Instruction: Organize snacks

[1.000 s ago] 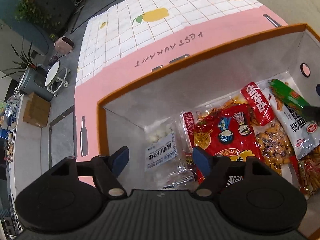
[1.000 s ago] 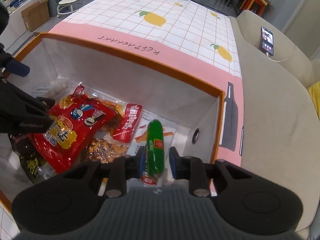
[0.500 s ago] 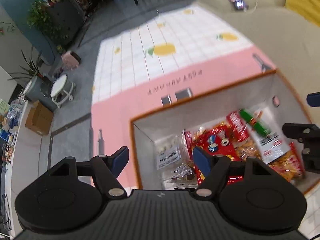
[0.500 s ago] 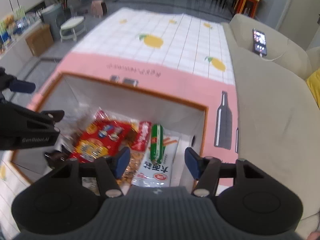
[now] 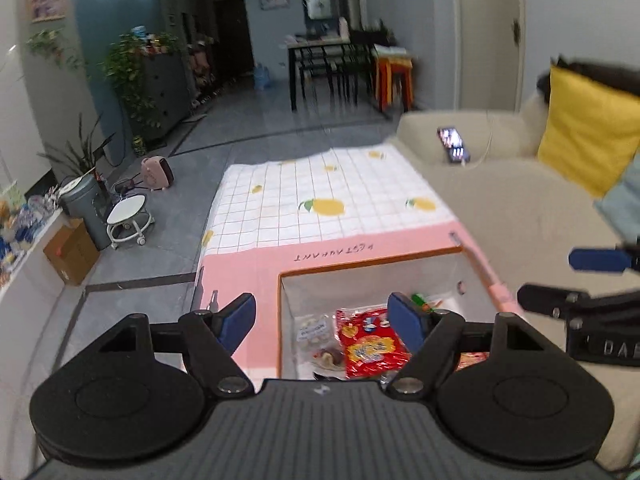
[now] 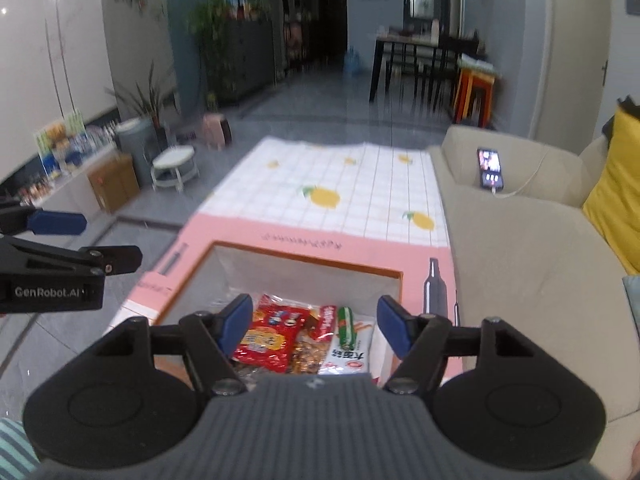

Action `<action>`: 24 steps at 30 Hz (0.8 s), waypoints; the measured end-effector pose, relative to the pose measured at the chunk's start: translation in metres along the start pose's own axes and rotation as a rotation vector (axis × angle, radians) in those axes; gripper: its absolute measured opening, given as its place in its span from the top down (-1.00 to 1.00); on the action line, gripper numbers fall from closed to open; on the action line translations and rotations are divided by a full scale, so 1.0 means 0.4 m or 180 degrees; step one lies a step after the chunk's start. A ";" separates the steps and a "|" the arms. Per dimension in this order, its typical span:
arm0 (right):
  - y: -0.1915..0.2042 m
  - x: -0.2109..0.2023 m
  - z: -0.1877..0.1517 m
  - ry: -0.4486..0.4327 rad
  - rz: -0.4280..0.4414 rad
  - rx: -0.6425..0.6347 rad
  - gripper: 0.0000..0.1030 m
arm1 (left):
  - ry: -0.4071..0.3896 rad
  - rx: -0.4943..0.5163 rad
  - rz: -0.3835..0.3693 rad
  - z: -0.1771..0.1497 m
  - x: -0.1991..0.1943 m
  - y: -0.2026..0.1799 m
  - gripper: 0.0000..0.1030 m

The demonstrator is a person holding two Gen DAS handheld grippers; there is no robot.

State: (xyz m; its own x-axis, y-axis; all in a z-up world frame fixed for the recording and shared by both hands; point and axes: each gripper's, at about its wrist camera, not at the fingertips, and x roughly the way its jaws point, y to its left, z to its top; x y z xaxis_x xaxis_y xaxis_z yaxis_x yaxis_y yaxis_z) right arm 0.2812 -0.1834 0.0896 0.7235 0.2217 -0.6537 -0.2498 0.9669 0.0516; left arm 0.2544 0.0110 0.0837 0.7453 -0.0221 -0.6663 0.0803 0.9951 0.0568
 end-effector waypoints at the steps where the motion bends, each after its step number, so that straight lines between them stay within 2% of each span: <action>1: 0.009 -0.029 -0.021 -0.0074 0.0000 -0.0014 -0.35 | -0.0038 -0.0069 -0.0016 -0.018 -0.022 0.001 -0.72; 8: 0.056 -0.180 -0.174 -0.0364 -0.0061 0.0168 -0.35 | -0.0126 -0.0222 0.0140 -0.149 -0.122 -0.012 -0.72; 14: 0.093 -0.259 -0.282 -0.0508 -0.0219 0.0279 -0.35 | -0.0022 -0.0247 0.0226 -0.240 -0.166 -0.032 -0.73; 18: 0.123 -0.276 -0.331 -0.0535 -0.0350 0.0200 -0.35 | -0.0003 -0.0278 0.0219 -0.280 -0.174 -0.040 -0.73; 21: 0.133 -0.265 -0.358 -0.0486 -0.0325 0.0274 -0.35 | 0.0043 -0.0399 0.0179 -0.310 -0.168 -0.037 -0.73; 24: 0.140 -0.242 -0.379 -0.0403 -0.0350 0.0281 -0.35 | 0.0110 -0.0383 0.0212 -0.329 -0.155 -0.039 -0.73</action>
State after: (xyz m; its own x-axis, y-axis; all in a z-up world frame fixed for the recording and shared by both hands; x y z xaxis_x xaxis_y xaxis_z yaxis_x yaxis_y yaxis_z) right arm 0.0994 -0.1697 0.0413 0.8199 0.1229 -0.5591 -0.1114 0.9923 0.0547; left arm 0.1199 0.0094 0.0264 0.7229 0.0455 -0.6894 -0.0500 0.9987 0.0135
